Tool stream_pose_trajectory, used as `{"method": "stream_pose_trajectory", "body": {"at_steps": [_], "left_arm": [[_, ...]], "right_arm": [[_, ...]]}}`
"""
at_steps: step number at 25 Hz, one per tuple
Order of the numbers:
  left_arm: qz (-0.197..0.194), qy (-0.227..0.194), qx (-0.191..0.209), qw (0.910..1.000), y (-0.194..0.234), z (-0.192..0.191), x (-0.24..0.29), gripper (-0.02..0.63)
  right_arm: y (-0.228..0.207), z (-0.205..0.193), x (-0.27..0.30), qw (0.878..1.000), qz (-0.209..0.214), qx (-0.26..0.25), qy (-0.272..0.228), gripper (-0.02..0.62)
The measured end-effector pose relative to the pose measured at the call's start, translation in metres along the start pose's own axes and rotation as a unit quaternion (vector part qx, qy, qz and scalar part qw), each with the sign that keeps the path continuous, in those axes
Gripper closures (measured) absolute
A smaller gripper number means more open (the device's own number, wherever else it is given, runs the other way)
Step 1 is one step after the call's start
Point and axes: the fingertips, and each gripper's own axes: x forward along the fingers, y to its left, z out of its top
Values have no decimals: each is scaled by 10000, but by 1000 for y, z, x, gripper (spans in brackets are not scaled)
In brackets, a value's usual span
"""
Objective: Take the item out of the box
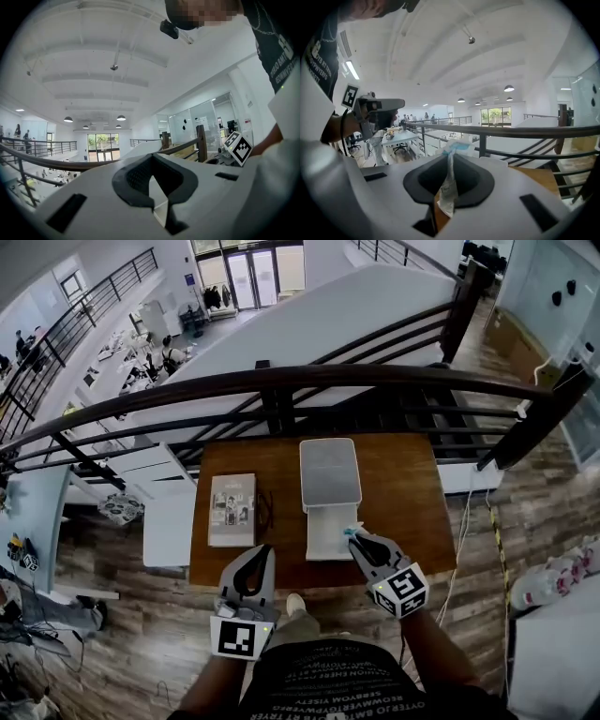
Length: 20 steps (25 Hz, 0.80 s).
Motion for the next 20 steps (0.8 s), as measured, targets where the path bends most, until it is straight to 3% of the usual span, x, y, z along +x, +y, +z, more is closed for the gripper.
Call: {"method": "stream_pose_trajectory", "body": {"at_steps": [20], "left_arm": [[65,-187,-15,9998,-36,11,-29,601]], "right_arm": [[33,81,-80,9947,57,-726,-729,566]]}}
